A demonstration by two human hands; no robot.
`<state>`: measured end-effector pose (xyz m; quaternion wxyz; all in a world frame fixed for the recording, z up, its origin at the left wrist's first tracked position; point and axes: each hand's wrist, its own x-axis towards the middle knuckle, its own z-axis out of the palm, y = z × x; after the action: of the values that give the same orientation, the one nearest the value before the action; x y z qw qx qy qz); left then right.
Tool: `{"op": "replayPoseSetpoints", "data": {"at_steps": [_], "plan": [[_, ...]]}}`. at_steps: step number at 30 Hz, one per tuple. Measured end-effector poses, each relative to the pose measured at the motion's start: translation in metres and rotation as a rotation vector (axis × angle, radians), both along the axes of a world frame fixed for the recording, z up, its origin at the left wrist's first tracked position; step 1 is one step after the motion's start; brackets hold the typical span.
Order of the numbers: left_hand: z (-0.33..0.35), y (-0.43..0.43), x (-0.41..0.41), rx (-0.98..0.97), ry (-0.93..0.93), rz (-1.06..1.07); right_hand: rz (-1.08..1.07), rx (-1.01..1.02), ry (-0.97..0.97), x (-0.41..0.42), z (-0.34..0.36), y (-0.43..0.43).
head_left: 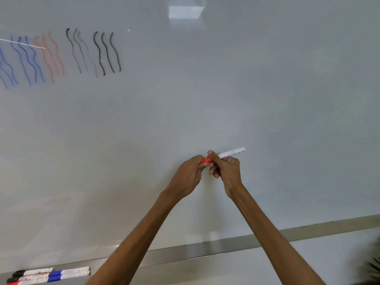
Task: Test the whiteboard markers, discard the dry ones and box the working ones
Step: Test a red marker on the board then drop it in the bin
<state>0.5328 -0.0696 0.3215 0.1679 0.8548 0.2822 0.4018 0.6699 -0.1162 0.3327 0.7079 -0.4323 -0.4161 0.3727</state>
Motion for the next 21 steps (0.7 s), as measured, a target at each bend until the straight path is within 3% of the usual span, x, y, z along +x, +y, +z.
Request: {"op": "replayPoseSetpoints", "data": {"at_steps": [6, 12, 21], "plan": [[-0.011, -0.001, 0.009, 0.046, 0.024, 0.047, -0.028, -0.026, 0.053, 0.003, -0.01, -0.003], [-0.02, -0.005, 0.017, 0.079, 0.062, 0.083, -0.024, -0.047, -0.024, 0.015, -0.014, -0.008], [-0.051, 0.005, 0.021, 0.006, 0.046, 0.113, -0.048, -0.259, -0.012, 0.061, -0.046, -0.03]]}}
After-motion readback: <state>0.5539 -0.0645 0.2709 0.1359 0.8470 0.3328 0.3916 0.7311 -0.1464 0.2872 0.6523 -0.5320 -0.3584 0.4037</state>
